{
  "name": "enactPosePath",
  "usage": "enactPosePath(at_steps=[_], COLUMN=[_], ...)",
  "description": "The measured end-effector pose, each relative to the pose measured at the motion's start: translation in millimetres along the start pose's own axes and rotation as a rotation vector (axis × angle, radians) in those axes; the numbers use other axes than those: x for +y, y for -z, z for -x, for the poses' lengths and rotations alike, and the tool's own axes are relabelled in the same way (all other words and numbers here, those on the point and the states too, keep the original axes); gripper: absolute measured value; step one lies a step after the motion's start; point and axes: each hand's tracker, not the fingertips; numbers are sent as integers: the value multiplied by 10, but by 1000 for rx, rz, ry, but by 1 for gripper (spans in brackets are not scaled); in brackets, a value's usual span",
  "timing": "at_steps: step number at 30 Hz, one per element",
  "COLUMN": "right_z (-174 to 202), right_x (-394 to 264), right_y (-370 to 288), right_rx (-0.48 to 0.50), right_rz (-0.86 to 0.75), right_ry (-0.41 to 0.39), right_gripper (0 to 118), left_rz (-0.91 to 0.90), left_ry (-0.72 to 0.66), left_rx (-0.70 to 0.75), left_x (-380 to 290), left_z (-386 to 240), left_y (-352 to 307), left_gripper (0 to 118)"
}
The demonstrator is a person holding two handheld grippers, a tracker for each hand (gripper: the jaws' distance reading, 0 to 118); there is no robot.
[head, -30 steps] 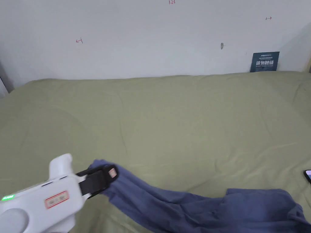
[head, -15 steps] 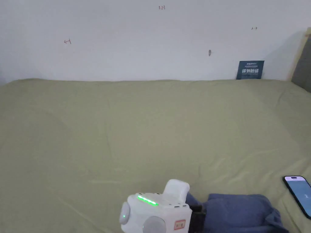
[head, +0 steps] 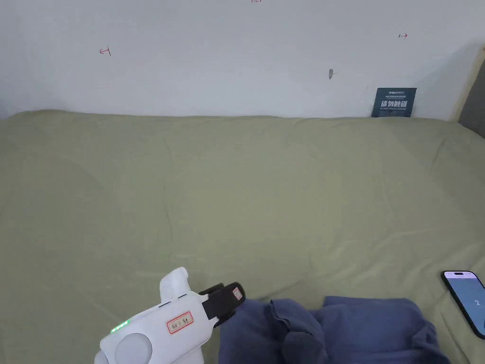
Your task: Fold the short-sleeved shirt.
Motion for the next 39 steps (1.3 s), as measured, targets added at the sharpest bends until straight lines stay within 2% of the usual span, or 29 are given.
enactPosePath(at_steps=[2, 6, 13, 15, 19, 21, 23, 26, 27, 29, 30, 32, 33, 36, 39], right_z=[27, 58, 69, 74, 94, 117, 129, 162, 166, 179, 186, 190, 195, 212, 230], right_x=[-8, 3, 64, 79, 79, 63, 60, 59, 63, 68, 68, 47, 36, 5, -4], right_y=[-3, -41, -138, -154, -154, -137, -129, -120, -115, -103, -88, -59, -39, -4, -8], right_rx=[11, 25, 34, 35, 39, 37, 39, 42, 46, 52, 53, 62, 63, 67, 77], right_rz=[3, -3, 0, 5, 14, 23, 29, 29, 26, 20, 20, 21, 24, 36, 46], right_ry=[2, 5, -19, -22, -33, -47, -51, -58, -62, -66, -68, -67, -65, -56, -48], right_gripper=[0, 0, 0, 0, 0, 0, 0, 0, 0, 0, 0, 0, 0, 0, 0], left_rz=[78, 171, 235, 226, 265, 315, 273, 281, 261, 232, 215, 194, 180, 227, 285], left_ry=[-16, -12, -14, 8, 26, -49, -130, -79, -62, -56, -53, -50, -59, -164, -168], left_rx=[-66, -64, -126, -217, -210, -137, -224, -187, -220, -247, -243, -200, -175, -156, -92], left_x=[-92, -432, -882, -939, -1073, -1134, -1068, -871, -717, -472, -349, -109, -44, 71, 46], left_z=[73, -12, -465, -575, -639, -522, -432, -482, -453, -313, -212, 34, 173, 517, 626], left_y=[147, 492, 901, 938, 1097, 1205, 1177, 970, 848, 596, 469, 289, 209, 126, 172], left_gripper=[0, 0, 0, 0, 0, 0, 0, 2, 13, 63, 63, 79, 83, 83, 83])
